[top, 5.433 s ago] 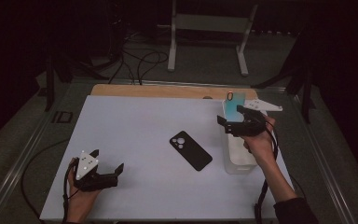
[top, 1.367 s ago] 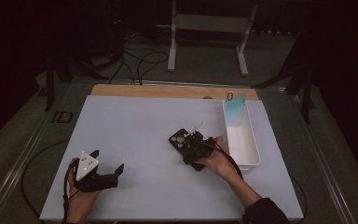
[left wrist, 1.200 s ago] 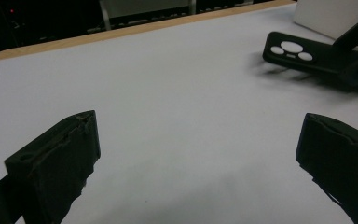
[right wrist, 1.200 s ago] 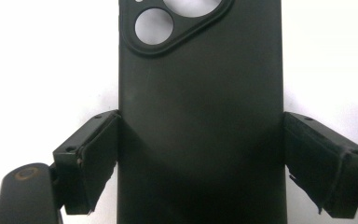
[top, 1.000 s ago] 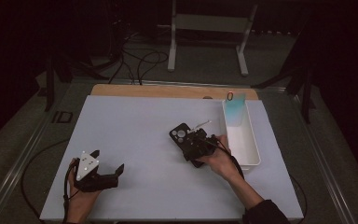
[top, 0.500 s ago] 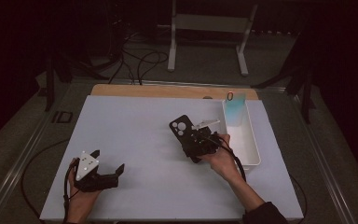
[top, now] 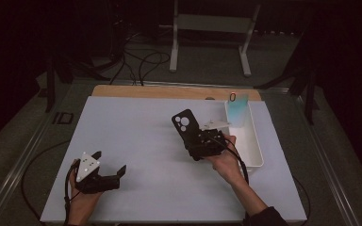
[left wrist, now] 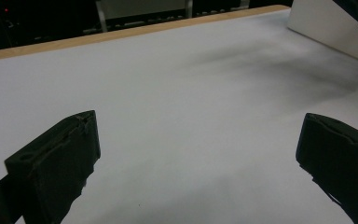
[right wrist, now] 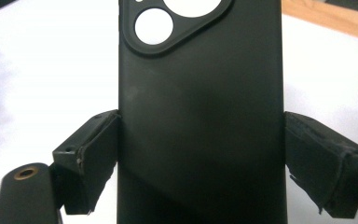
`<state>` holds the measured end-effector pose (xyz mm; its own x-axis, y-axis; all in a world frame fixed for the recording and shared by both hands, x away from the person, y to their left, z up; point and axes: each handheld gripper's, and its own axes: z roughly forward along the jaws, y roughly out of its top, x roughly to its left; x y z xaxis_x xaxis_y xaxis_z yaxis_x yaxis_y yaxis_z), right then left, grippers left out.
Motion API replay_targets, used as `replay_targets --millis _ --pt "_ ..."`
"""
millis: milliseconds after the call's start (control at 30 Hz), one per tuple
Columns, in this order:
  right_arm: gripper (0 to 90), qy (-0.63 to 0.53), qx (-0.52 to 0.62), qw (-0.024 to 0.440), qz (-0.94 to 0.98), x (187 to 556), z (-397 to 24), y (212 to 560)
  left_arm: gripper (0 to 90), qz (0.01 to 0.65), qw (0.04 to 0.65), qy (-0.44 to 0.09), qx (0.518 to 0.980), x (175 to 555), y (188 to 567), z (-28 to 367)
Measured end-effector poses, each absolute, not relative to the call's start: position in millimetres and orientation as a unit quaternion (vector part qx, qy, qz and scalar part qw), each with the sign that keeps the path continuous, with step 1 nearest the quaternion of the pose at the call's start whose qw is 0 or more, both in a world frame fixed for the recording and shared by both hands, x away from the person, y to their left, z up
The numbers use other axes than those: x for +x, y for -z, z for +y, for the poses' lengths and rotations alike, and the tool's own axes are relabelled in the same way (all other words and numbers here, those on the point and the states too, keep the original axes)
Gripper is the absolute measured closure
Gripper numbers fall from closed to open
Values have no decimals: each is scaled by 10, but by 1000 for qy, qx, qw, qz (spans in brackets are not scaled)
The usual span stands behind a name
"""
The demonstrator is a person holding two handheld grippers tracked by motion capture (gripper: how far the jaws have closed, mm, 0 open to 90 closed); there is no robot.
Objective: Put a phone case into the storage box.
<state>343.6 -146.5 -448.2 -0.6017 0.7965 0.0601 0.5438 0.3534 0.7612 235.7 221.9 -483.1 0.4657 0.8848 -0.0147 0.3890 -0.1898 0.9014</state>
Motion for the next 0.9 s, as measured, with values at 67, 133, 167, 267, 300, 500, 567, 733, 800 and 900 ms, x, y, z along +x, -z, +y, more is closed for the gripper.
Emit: replay_targets --millis 67,133,167,267,300,500,567,733,800,900 --pt "143 -396 417 164 802 3424 -1467 4480 3 441 460 -269 722 2357 4829 2217" --pt "144 -403 415 165 799 3414 -1467 4472 3 441 462 -268 721 2356 4823 2217" --pt "144 -403 415 165 799 3414 -1467 4472 3 441 462 -268 721 2356 4823 2217" --pt "144 -421 408 170 792 3382 -1454 4449 2 440 467 -265 720 2354 4805 2215" --pt "144 -421 408 170 792 3382 -1454 4449 3 440 467 -265 720 2354 4805 2215" --pt "144 -445 395 181 783 3320 -1439 4426 3 439 478 -258 716 2348 4761 2200" --pt "144 -446 394 182 783 3316 -1438 4425 3 437 482 -254 716 2344 4731 2184" --pt "143 -468 377 193 776 3244 -1408 4392 3 433 480 -253 720 2345 4691 2135" --pt "144 -475 370 197 774 3215 -1392 4380 3 432 484 -250 719 2350 4656 2105" --pt "144 -480 366 198 772 3195 -1381 4372 3 430 488 -248 718 2357 4621 2085"
